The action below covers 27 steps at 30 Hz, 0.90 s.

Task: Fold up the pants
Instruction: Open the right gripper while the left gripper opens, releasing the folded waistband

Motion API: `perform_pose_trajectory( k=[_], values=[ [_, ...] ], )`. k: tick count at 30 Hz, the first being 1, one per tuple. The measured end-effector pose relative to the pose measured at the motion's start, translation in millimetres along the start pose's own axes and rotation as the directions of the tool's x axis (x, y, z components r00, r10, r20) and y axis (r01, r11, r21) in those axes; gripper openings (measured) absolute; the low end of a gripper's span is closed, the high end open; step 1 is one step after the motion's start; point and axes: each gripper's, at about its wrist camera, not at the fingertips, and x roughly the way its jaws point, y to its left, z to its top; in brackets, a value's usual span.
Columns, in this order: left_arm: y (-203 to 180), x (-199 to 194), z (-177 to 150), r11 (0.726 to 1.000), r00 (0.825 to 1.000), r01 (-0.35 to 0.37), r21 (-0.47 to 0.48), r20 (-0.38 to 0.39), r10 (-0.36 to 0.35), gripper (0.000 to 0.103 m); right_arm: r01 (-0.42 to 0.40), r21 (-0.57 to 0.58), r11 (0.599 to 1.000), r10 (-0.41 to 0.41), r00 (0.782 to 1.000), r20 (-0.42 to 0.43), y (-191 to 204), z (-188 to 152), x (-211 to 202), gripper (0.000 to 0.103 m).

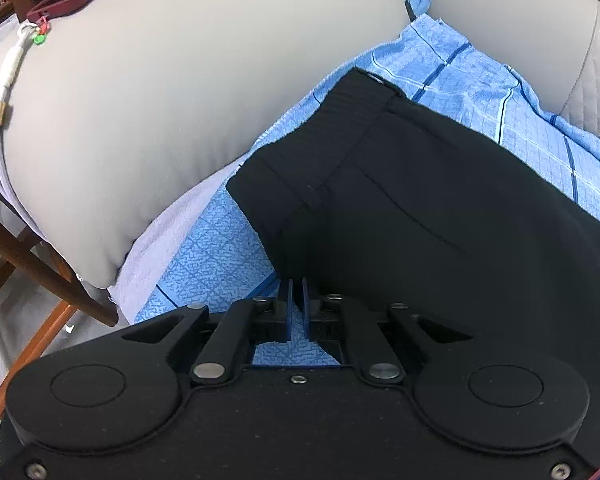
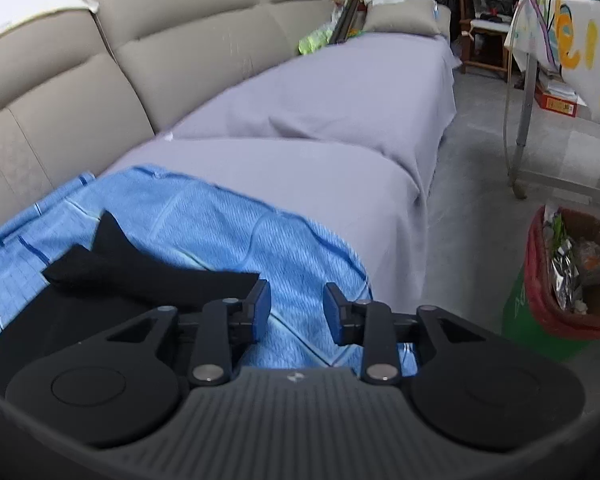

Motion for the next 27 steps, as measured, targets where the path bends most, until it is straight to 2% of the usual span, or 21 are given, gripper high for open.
perform_pose_trajectory(
  k=[2,4,6,8,10,12,16,20,21,22,23,26,27],
  values=[
    [1,-8,0,1.000,1.000,0.008,-0.010,0.027,-0.008,0.011,-0.034,-0.038,0.999,0.035,0.999,0.025,8,1,-6,0.054],
    [-1,-21,-1,1.000,0.997,0.013,-0.007,0.080,-0.013,0.011,-0.098,-0.115,0.988,0.103,0.994,0.037,24,1,-11,0.058],
    [-5,-36,-2,1.000,0.989,0.020,0.015,0.147,-0.022,0.011,-0.186,-0.199,0.962,0.198,0.979,0.043,45,-1,-14,0.060],
    [-12,-49,-2,0.999,0.978,0.032,0.042,0.205,-0.040,0.012,-0.235,-0.263,0.936,0.253,0.967,0.037,66,-1,-12,0.060],
    [-21,-58,-2,0.996,0.967,0.060,0.068,0.242,-0.075,0.017,-0.230,-0.308,0.923,0.258,0.965,0.053,87,8,0,0.060],
    [-29,-60,-1,0.993,0.962,0.085,0.086,0.252,-0.104,0.022,-0.224,-0.338,0.914,0.243,0.970,0.016,103,21,22,0.060],
    [-44,-54,-4,0.995,0.959,0.035,0.098,0.276,-0.061,0.022,-0.234,-0.440,0.867,0.230,0.971,-0.062,131,35,65,0.059],
    [-50,-30,-6,0.994,0.972,0.002,0.111,0.234,-0.028,0.023,-0.339,-0.491,0.802,0.293,0.941,-0.172,146,30,90,0.057],
    [-49,-24,-8,0.994,0.975,-0.012,0.110,0.221,-0.012,0.023,-0.346,-0.504,0.791,0.291,0.938,-0.186,147,26,95,0.034],
    [-50,-15,-9,0.993,0.979,-0.034,0.111,0.202,0.011,0.023,-0.311,-0.525,0.792,0.270,0.950,-0.156,148,24,97,0.022],
    [-50,-8,-9,0.992,0.983,-0.054,0.113,0.183,0.033,0.023,-0.269,-0.542,0.796,0.238,0.963,-0.128,149,22,99,0.014],
    [-48,5,-11,0.991,0.983,-0.089,0.102,0.169,0.071,0.024,-0.245,-0.507,0.826,0.234,0.968,-0.087,140,27,107,0.019],
    [-48,5,-11,0.990,0.981,-0.098,0.105,0.179,0.078,0.024,-0.191,-0.501,0.844,0.194,0.980,-0.048,138,29,110,0.018]
  ],
)
